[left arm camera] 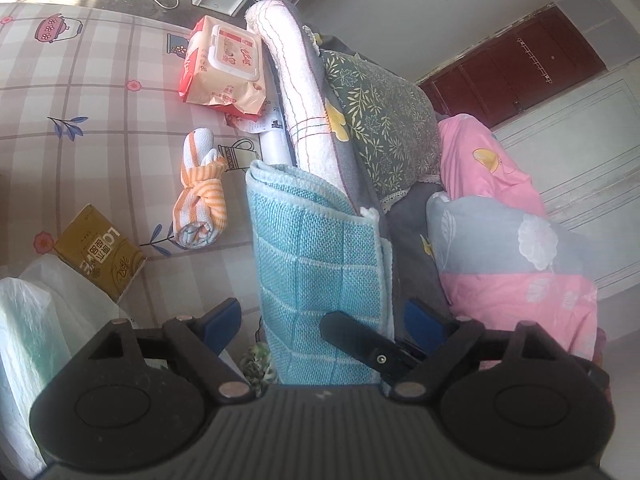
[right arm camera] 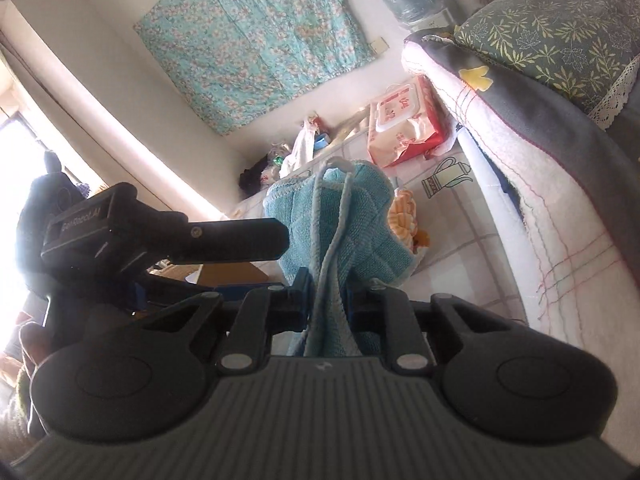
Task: Organize soft objects
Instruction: 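Lift the blue towel with the right gripper and carry it over the box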
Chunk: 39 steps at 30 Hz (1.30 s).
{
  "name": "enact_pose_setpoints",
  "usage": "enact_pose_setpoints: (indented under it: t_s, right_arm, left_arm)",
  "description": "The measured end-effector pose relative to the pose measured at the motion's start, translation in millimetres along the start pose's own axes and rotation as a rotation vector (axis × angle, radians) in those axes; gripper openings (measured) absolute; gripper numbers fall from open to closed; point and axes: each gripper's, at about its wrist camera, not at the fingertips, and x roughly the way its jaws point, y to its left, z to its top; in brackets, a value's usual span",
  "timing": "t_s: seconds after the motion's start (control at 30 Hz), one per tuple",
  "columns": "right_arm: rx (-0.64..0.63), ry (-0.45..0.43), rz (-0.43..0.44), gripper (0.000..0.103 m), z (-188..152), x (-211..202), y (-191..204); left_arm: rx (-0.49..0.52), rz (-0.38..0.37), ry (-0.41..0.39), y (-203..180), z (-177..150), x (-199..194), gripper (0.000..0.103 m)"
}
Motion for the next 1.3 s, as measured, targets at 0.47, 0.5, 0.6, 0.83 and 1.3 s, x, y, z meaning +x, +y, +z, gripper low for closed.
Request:
enact_pose_setpoints:
  t_s: [0.47,0.5,0.6,0.83,1.3]
  right_arm:
    - [0.112,0.102,0.334,0.015,-61,4,93]
    - [0.106,0.120,0.351,0.015,-64,10,105]
    - [0.089,0.176,0.397,0.015,-74,31,142]
    - [0.031,0.333,0.454,0.019,-109,107,233]
    - [-0.009,0.552,0.376,0.041,-173,223,299]
  left_arm:
    - [-0.016,0.012,-0.130,35,-50,-125,0.060]
    - [-0.025,0.024,-0.149,41,-54,-138,0.059]
    - [-0.059,0.064,-0.219,61,-67,-180,0.057]
    - [-0.150,0.234,-0.323,121,-87,-254,0.050]
    - [-0.141,0.583,-0.252,222,-75,-277,0.022]
